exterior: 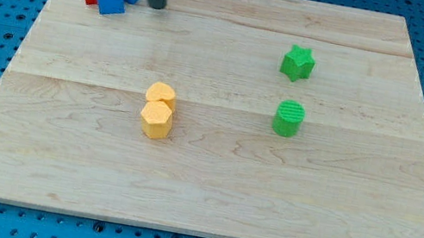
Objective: Push the green blocks and yellow blocks to the center right
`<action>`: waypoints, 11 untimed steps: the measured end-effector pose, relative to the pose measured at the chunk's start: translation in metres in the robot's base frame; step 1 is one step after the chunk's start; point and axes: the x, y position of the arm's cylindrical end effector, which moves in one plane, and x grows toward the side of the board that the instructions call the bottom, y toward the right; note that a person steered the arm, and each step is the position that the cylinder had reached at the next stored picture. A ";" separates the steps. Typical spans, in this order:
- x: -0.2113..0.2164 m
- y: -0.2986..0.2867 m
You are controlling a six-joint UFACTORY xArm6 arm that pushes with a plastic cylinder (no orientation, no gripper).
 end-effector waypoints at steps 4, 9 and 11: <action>0.057 0.136; 0.152 0.108; 0.177 0.201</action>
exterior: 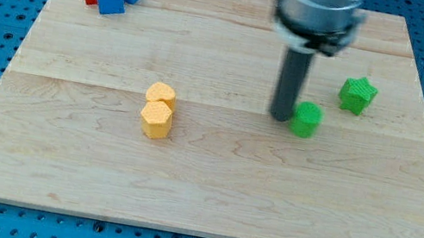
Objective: Push the green blocks and yellow blocks to the center right
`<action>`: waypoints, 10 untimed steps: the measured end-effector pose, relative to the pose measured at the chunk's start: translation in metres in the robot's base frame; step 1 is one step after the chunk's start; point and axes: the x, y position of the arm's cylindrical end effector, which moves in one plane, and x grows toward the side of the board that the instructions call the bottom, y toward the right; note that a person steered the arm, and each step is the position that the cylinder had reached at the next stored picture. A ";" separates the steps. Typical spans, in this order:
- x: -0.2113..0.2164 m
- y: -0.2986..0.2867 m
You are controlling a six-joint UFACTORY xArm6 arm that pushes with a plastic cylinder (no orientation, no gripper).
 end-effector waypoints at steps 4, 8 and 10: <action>0.109 -0.184; 0.000 -0.257; -0.008 -0.129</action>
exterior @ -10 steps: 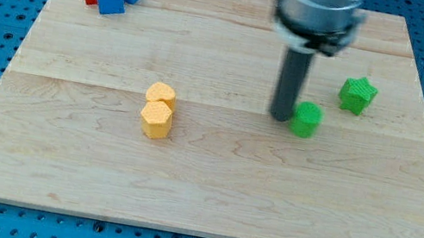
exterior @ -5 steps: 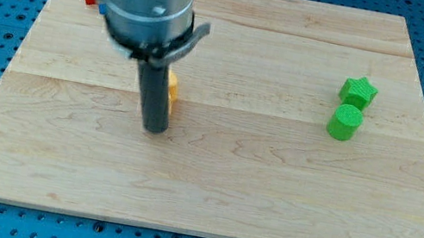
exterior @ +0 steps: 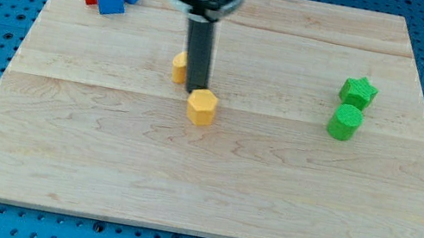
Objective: Push the green blocks and yellow blocks to the center right
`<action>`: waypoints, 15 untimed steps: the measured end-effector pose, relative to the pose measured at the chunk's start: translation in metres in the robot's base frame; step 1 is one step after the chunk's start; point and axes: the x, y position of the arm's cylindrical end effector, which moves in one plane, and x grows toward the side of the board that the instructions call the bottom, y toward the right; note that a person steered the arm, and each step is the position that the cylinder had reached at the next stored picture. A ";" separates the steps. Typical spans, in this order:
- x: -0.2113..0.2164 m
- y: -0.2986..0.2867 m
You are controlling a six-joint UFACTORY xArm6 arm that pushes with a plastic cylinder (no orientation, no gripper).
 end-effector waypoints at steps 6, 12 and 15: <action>-0.012 0.002; 0.053 0.038; 0.022 0.041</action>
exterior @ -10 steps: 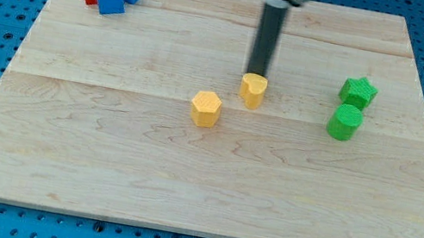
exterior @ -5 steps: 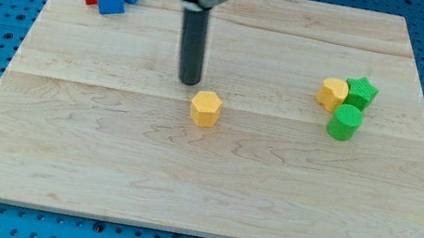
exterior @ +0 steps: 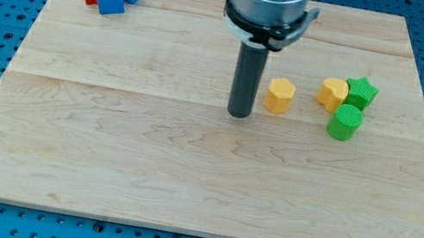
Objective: Push the green blocks and yellow blocks to the center right
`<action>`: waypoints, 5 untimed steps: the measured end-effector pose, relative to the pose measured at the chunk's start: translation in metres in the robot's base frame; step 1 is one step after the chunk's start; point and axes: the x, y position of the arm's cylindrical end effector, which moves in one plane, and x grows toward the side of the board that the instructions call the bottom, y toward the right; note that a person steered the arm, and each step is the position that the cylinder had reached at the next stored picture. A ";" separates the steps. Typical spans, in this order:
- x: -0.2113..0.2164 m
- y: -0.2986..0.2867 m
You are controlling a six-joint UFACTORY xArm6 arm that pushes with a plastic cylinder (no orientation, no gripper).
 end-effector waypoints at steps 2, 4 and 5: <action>-0.021 0.024; -0.039 0.057; -0.035 0.096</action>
